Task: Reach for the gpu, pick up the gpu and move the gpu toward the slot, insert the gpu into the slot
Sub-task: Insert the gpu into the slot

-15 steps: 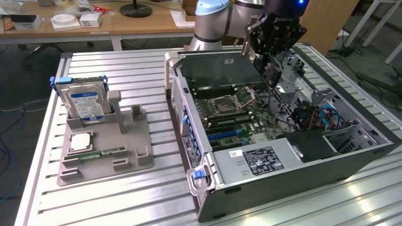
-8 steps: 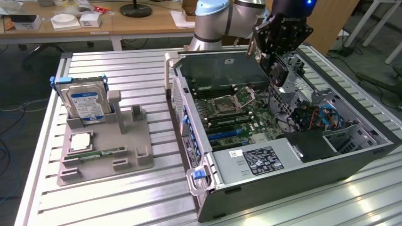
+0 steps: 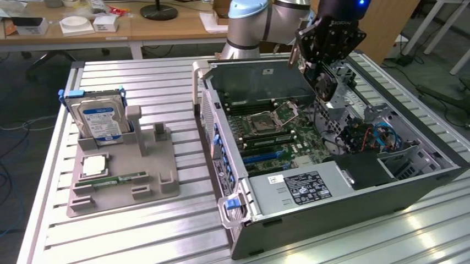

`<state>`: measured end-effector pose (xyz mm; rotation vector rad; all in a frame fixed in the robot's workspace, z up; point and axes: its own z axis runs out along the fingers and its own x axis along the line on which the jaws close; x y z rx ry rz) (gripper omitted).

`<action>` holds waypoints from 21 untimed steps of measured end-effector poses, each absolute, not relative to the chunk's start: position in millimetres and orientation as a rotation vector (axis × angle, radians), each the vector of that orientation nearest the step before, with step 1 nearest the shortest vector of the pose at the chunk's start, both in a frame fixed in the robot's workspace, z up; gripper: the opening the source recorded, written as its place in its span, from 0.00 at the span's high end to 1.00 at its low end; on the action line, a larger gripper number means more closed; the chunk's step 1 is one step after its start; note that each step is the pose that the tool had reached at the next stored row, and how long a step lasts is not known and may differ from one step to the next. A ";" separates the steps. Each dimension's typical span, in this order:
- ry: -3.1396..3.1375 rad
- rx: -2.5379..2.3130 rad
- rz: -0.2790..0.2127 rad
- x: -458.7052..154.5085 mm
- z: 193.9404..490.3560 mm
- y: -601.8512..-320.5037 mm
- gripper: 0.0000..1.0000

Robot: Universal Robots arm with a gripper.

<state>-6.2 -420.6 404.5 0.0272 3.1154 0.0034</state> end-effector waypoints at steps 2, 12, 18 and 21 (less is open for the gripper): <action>3.115 0.027 0.003 -6.2 404.5 -420.6 0.73; 3.114 -0.095 0.005 -5.5 404.5 -420.6 0.73; 3.109 -0.207 0.007 -5.4 404.3 -420.7 0.73; 3.104 -0.273 0.007 -5.5 404.2 -420.7 0.73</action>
